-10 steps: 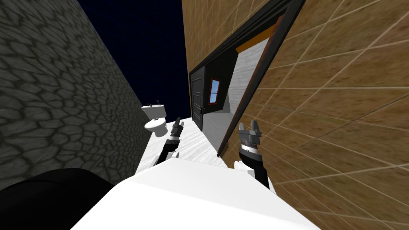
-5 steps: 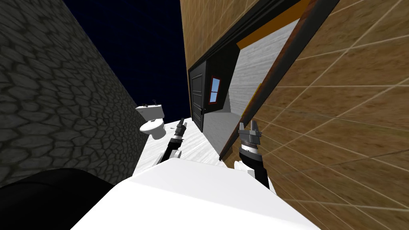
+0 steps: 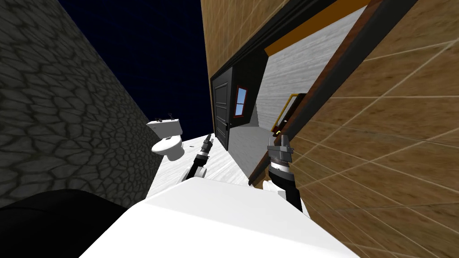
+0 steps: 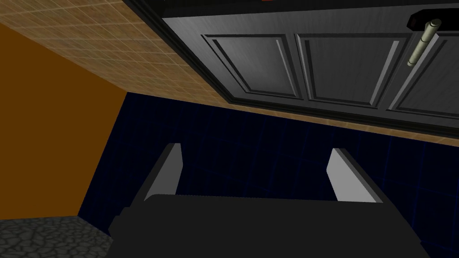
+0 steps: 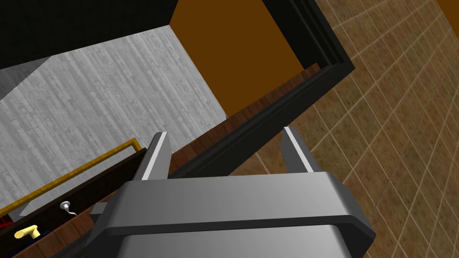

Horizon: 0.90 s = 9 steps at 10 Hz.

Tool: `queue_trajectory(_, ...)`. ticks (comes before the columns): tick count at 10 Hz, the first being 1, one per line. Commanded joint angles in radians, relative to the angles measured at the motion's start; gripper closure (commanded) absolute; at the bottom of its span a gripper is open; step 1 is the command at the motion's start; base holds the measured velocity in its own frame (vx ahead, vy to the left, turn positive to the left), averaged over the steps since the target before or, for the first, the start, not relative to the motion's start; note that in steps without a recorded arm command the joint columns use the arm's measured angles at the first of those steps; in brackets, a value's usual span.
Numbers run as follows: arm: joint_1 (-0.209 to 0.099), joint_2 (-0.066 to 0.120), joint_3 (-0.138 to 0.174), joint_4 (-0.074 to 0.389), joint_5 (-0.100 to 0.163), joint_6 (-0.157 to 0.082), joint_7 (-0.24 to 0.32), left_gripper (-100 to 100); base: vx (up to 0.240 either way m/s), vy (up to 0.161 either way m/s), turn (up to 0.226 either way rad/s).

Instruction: Push the door open

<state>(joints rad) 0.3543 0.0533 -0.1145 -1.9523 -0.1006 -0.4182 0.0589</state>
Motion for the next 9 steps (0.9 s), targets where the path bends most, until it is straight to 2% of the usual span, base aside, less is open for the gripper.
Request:
queue_trajectory(1,-0.025,0.008,-0.006,0.028,-0.001,0.006,0.009,-100,0.128,0.111,-0.029)
queue_trajectory(2,-0.049,0.013,-0.016,0.064,-0.003,0.005,0.017,-100,0.106,0.113,-0.042)
queue_trajectory(9,-0.140,0.027,-0.052,0.200,-0.012,0.002,0.047,-100,0.097,0.093,-0.034)
